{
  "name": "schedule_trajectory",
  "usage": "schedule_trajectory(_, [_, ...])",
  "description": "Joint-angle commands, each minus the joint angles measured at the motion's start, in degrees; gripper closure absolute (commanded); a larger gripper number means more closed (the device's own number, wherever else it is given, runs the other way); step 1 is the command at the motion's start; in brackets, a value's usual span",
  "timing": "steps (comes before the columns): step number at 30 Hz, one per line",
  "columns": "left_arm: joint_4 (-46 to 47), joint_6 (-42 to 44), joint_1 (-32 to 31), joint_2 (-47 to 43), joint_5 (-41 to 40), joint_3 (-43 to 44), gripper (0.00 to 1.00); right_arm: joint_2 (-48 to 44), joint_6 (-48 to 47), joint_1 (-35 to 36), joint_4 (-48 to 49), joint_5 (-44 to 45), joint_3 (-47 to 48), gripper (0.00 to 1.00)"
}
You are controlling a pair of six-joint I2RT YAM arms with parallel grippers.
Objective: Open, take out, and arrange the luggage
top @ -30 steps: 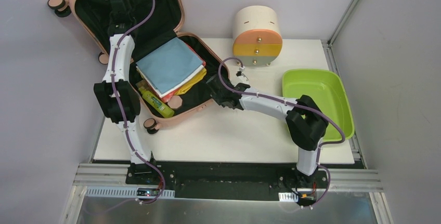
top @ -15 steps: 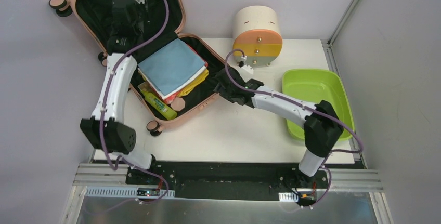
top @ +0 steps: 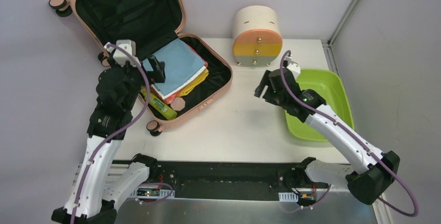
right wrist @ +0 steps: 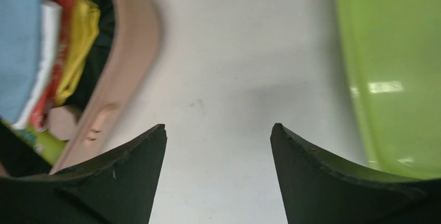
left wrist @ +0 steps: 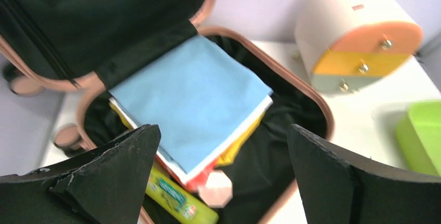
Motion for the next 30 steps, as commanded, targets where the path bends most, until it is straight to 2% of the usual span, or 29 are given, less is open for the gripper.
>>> schedule_trajectory(1, [-7.27,-8.41,-0.63,-5.86,8.67,-6.54,0.01,-2.79,-5.67,-7.48,-7.76,-3.22,-3.95,0.23])
schedule_trajectory(5, [-16.26,-9.71,-0.63,-4.27,16.65,-8.69,0.01,-1.4,-7.31,-15.03,-9.65,-6.58,-4.57,0.23])
schedule_trajectory(9, [-21.97,-8.88,-0.63,1.28,22.77,-8.67,0.01,4.2,-9.94,-19.46,-11.71,-4.51,-2.91,0.22])
schedule_trajectory(15, [-21.83,-6.67,-0.63,0.72,14.82,-14.88,0.01,13.46,-12.56,-25.63,-10.62,-7.11,-1.5,0.23])
schedule_trajectory(19, [-21.91,-9.11,-0.63,-2.28,4.32,-17.72,0.01,19.05,-13.94,-26.97,-9.76,-10.43,0.25,0.33])
schedule_trajectory(22, [-21.91,-8.86,-0.63,-5.93,3.85,-18.37,0.01,21.33,-13.03,-26.86,-8.81,-15.62,0.63,0.47])
schedule_trajectory(25, [-21.91,-7.43,-0.63,-8.88,-0.26,-18.98,0.01,21.49,-11.11,-24.58,-8.58,-17.61,0.47,0.6])
schedule_trajectory(27, [-22.0,-7.3,-0.66,-9.54,-2.01,-19.33,0.06,21.08,-9.02,-22.12,-8.96,-17.69,0.34,0.68])
schedule_trajectory(30, [-22.0,-6.77,-0.67,-8.86,0.17,-18.99,0.12,20.36,-5.98,-18.34,-7.93,-18.12,-0.9,0.71])
